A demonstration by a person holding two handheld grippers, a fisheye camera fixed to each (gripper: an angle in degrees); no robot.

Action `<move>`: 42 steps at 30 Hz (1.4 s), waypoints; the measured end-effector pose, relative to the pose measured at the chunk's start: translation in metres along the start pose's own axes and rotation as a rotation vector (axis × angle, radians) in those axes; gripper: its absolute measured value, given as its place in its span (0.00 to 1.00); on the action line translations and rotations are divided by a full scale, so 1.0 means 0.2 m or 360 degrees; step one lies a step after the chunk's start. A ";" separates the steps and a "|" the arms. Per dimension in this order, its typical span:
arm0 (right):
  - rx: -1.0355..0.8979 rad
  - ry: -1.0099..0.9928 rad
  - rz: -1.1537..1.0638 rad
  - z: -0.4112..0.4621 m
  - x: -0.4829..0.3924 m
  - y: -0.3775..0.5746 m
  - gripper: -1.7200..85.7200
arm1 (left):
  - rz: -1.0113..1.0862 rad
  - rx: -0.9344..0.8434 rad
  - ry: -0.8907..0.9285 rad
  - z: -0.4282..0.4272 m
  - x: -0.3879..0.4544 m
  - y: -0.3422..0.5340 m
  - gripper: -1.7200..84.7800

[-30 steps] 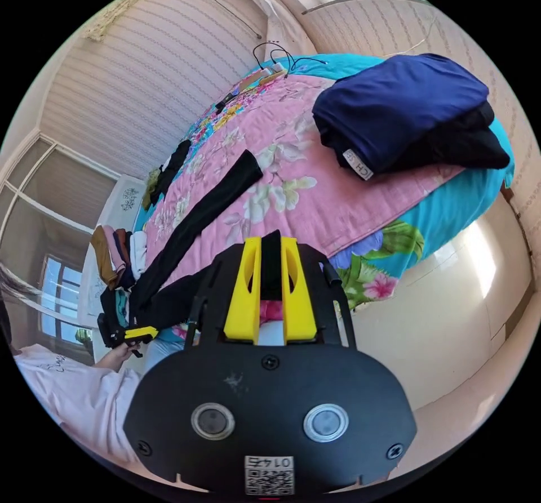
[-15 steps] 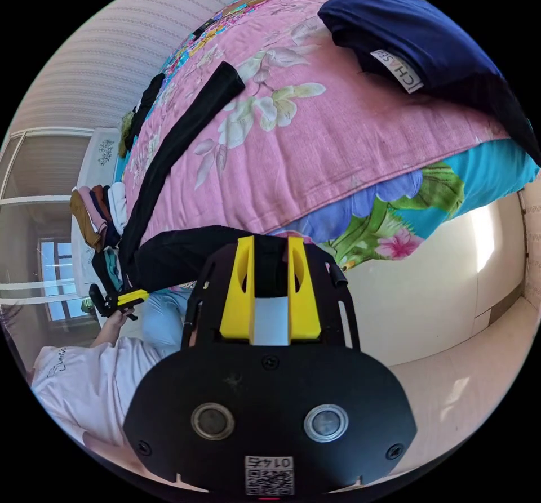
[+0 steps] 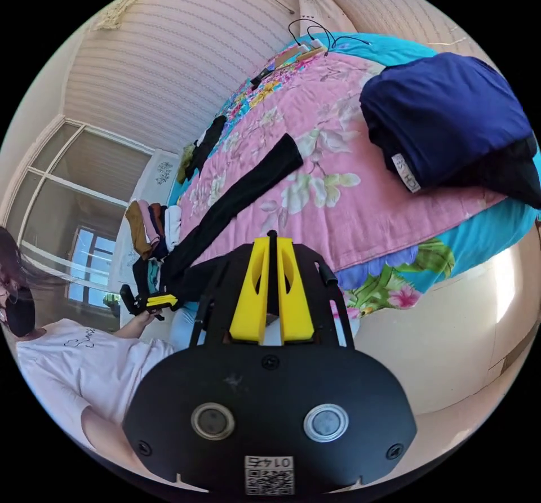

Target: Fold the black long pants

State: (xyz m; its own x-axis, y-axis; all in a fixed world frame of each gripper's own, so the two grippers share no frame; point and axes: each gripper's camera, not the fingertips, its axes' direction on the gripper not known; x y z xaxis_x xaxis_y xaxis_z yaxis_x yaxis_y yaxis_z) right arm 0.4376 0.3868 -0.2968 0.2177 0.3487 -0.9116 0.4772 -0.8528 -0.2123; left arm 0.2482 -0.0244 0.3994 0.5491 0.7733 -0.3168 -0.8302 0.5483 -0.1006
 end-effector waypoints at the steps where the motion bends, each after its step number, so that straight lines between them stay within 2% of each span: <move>1: -0.0030 0.0059 -0.0028 0.02 -0.02 -0.06 0.04 | 0.0020 -0.0021 -0.0014 0.01 0.01 0.00 0.01; 3: -0.0101 0.0175 -0.0031 0.10 -0.03 -0.16 0.04 | 0.0031 -0.0117 -0.0073 0.10 0.05 0.00 0.01; 7: -0.0183 0.0350 0.0177 0.27 0.05 -0.24 0.06 | -0.0016 -0.0216 -0.0194 0.23 0.11 0.05 0.01; 10: -0.0059 0.0354 0.0150 0.22 0.01 -0.18 0.08 | -0.0110 -0.0082 -0.0192 0.10 0.13 0.13 0.01; 13: -0.0008 0.0486 0.0081 0.17 -0.02 -0.08 0.12 | -0.0072 0.0075 -0.0176 -0.04 0.18 0.22 0.01; 16: -0.0222 0.0519 0.0123 0.24 0.05 -0.01 0.14 | -0.0084 0.0169 -0.0222 -0.17 0.21 0.31 0.01; 17: -0.0312 0.0483 0.0137 0.28 0.07 0.01 0.14 | -0.0106 0.0171 -0.0244 -0.18 0.20 0.32 0.01; 21: -0.0273 0.0508 0.0096 0.26 0.05 0.05 0.06 | -0.0344 0.0137 -0.0363 -0.11 0.06 0.40 0.01; 29: -0.0185 0.0355 0.0095 0.13 0.07 0.00 0.04 | -0.0445 -0.0058 -0.0309 0.15 -0.11 0.43 0.01; 31: -0.0254 0.0410 0.0134 0.19 0.10 0.00 0.04 | -0.0527 -0.0039 -0.0240 0.12 -0.16 0.48 0.01; 33: -0.0194 0.0442 0.0141 0.18 0.08 0.01 0.05 | -0.0624 0.0047 -0.0154 0.02 -0.21 0.60 0.01; 37: 0.0063 0.0307 0.0209 0.07 0.09 0.09 0.09 | -0.0888 0.0293 -0.0121 -0.23 -0.29 0.92 0.01; 39: 0.0121 0.0230 0.0303 0.05 0.14 0.13 0.10 | -0.1226 0.0441 -0.0129 -0.38 -0.40 1.23 0.01; 42: 0.0194 0.0134 0.0454 0.05 0.22 0.20 0.11 | -0.1614 0.0503 -0.0313 -0.52 -0.50 1.65 0.02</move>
State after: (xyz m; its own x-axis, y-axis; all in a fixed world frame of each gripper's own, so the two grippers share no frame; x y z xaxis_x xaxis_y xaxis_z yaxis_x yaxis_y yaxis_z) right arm 0.4581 0.3643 -0.3479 0.3999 0.1155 -0.9092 0.2822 -0.9594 0.0023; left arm -0.0901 0.0461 0.2991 0.9959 -0.0650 -0.0633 0.0667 0.9974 0.0259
